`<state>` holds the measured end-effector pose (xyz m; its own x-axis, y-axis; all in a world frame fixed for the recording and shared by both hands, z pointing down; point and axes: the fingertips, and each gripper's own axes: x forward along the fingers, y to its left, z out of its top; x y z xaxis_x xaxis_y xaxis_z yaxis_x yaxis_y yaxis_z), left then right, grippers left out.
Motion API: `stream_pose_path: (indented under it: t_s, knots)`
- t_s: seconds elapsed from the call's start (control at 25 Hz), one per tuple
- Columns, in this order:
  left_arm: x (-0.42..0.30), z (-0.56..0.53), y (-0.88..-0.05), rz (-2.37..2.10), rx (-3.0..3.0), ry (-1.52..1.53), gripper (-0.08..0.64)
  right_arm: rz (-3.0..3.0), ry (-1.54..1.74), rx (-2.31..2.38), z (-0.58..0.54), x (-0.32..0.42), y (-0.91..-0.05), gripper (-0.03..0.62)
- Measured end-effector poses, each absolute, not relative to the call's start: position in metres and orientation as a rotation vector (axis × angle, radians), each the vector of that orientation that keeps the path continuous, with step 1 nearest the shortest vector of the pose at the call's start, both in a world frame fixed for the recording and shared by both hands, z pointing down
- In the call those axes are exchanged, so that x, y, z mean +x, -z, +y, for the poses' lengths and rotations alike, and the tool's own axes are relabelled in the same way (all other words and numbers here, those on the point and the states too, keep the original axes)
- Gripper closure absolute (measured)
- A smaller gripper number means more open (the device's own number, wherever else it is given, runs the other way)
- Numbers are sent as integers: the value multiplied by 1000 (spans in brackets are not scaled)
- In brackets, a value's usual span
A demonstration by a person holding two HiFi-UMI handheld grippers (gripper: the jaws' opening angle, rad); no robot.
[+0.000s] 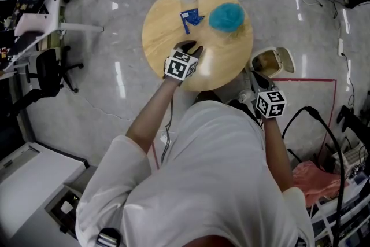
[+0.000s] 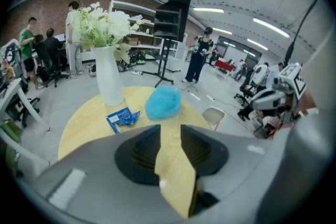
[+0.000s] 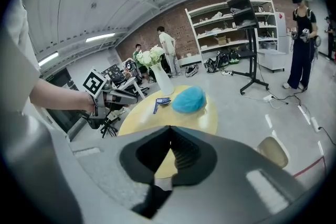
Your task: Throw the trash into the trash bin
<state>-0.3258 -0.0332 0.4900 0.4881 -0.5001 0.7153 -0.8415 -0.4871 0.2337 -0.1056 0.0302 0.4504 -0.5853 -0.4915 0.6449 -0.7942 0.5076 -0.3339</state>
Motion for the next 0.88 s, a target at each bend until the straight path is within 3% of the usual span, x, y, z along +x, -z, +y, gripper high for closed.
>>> stream_pose_path:
  t_s: [0.88]
  knots:
    - [-346,-70,-523,-1046,2240,-956,379,-2269,-844,952,8,-158,-464,592]
